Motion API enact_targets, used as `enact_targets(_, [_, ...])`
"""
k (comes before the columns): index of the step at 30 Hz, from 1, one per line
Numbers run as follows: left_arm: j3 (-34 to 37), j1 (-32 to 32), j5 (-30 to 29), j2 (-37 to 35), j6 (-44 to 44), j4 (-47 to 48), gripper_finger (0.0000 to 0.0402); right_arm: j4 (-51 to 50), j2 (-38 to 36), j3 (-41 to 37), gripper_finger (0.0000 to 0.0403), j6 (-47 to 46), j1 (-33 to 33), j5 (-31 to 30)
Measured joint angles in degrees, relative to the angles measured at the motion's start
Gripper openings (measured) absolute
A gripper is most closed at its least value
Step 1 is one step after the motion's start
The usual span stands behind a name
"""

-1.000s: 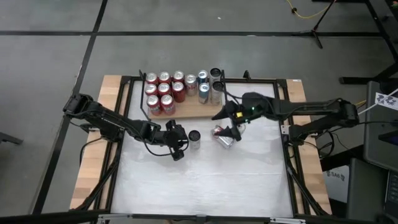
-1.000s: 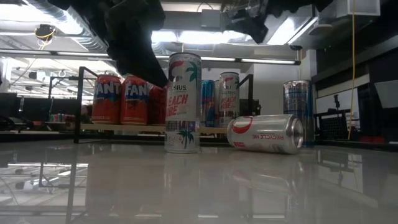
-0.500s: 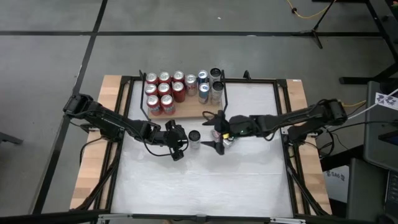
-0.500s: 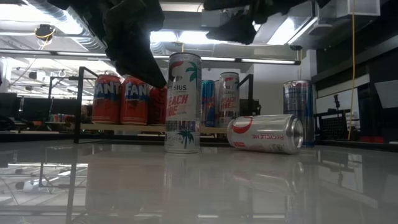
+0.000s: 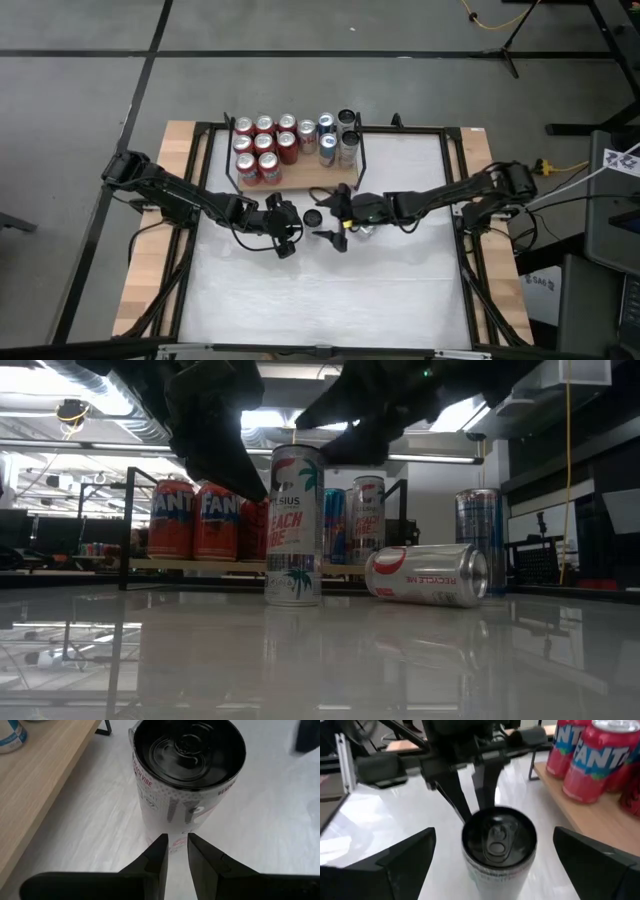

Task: Place canned beverage on shelf
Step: Put the white pink soda can on the shelf aligned with the other white pink soda cans

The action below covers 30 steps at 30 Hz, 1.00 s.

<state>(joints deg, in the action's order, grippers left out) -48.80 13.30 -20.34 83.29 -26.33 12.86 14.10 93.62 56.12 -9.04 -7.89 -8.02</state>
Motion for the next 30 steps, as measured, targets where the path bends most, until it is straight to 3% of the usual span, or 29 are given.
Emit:
enact_targets(17, [0.0,0.0,0.07,0.0,0.02,0.13,0.0064,4.26,5.29,0.0,0.0392,-0.46,0.03,-2.43])
enact_targets(30, [0.0,0.0,0.07,0.0,0.0,0.13,0.0064,5.32,5.7,0.0,0.0392,-8.48,0.01,-6.64])
